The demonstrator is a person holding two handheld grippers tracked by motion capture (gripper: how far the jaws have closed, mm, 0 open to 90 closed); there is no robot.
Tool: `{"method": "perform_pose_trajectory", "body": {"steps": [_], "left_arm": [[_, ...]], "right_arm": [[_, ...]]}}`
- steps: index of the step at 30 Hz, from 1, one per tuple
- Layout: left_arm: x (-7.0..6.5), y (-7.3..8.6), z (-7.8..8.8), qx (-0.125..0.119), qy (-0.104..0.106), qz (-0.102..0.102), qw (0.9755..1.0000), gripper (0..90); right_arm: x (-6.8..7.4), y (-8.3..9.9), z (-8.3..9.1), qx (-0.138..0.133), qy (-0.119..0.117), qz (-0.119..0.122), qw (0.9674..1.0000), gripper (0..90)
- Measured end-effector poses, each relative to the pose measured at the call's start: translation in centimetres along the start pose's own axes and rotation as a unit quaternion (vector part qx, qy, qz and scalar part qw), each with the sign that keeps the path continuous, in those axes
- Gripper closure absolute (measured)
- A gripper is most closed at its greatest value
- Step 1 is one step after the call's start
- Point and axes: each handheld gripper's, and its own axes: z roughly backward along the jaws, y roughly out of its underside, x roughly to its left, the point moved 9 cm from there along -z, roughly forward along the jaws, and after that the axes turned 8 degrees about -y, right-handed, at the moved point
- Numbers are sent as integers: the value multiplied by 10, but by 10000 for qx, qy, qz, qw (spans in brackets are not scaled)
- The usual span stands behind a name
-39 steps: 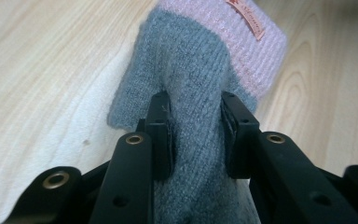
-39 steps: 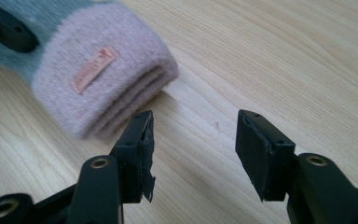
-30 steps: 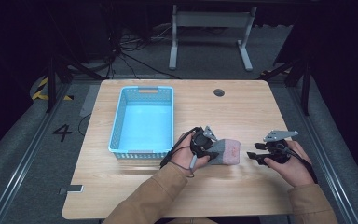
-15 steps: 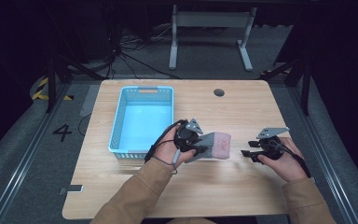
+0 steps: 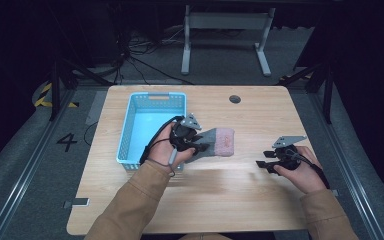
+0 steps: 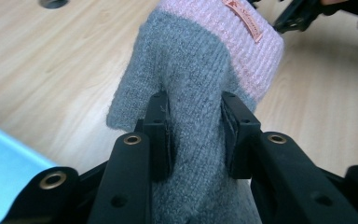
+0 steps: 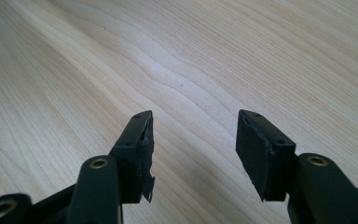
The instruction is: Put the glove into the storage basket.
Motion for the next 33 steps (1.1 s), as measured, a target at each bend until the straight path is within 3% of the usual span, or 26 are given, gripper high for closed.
{"method": "perform_pose_trajectory", "body": {"steps": [5, 8, 18, 21, 33], "left_arm": [[12, -2, 9, -74, -92, -2, 9999, 679], [21, -2, 16, -120, -194, 102, 9997, 679], [47, 6, 36, -149, -408, 202, 9989, 679], [58, 12, 42, -112, -582, 103, 9982, 677], [97, 40, 53, 20, -790, 308, 9964, 677]], "right_arm": [[-1, 3, 0, 2, 1, -34, 10000, 476], [0, 3, 0, 2, 0, -50, 10000, 479], [-1, 8, -1, 46, 37, -69, 10000, 480], [-1, 10, -1, 54, 41, -79, 9999, 481], [2, 17, 2, 85, 126, -139, 9998, 485]]}}
